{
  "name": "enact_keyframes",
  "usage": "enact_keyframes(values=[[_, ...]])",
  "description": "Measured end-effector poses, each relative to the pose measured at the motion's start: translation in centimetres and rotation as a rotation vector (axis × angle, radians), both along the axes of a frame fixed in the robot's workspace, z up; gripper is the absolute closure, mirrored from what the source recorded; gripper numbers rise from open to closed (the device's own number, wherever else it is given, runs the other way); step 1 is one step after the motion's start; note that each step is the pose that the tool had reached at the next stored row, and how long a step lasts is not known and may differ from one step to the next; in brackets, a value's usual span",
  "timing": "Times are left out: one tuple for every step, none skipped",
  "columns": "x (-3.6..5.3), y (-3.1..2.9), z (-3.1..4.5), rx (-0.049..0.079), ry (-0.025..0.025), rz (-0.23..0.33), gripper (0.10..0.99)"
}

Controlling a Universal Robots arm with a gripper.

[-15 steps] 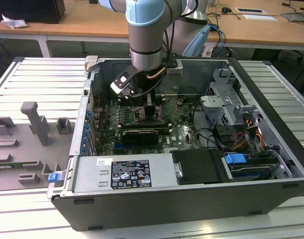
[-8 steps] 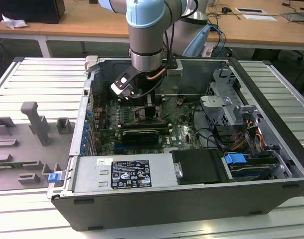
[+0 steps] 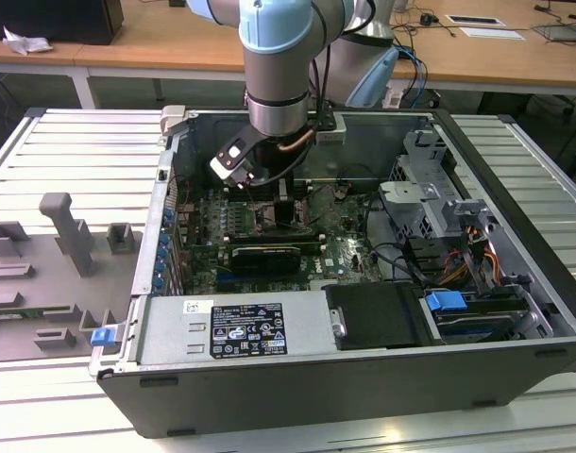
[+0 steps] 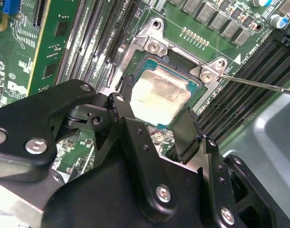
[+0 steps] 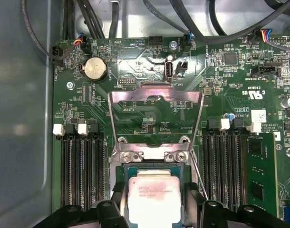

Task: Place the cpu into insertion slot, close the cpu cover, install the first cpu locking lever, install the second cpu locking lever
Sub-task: 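Place the cpu into insertion slot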

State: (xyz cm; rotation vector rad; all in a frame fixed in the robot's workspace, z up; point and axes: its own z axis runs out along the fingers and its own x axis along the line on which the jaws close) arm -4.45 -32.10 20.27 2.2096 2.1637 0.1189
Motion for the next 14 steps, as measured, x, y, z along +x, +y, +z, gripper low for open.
enact_keyframes(values=[[0.0,0.01,0.14,0.0,-0.0001,0.0,0.482],[0.0,0.01,0.29,0.0,-0.0002,0.0,0.482],[0.0,0.01,0.47,0.0,-0.0002,0.0,0.482],[0.0,0.01,0.56,0.0,-0.0001,0.0,0.482],[0.01,0.01,0.61,-0.001,-0.0002,0.0,0.498],[0.01,0.01,0.61,-0.002,-0.0002,0.0,0.498],[0.01,0.0,0.62,-0.003,0.0,0.0,0.561],[0.01,-0.01,0.63,-0.003,0.0,0.0,0.561],[0.01,-0.01,0.68,-0.004,0.0002,0.0,0.686],[0.01,-0.01,0.76,-0.004,0.0001,0.0,0.808],[0.01,-0.01,0.8,-0.004,0.0001,0.0,0.871],[0.01,-0.01,0.85,-0.004,0.0001,0.0,0.871],[0.02,-0.01,0.94,-0.005,0.0001,0.0,0.929],[0.01,-0.01,1.08,-0.005,0.0001,0.0,0.98]])
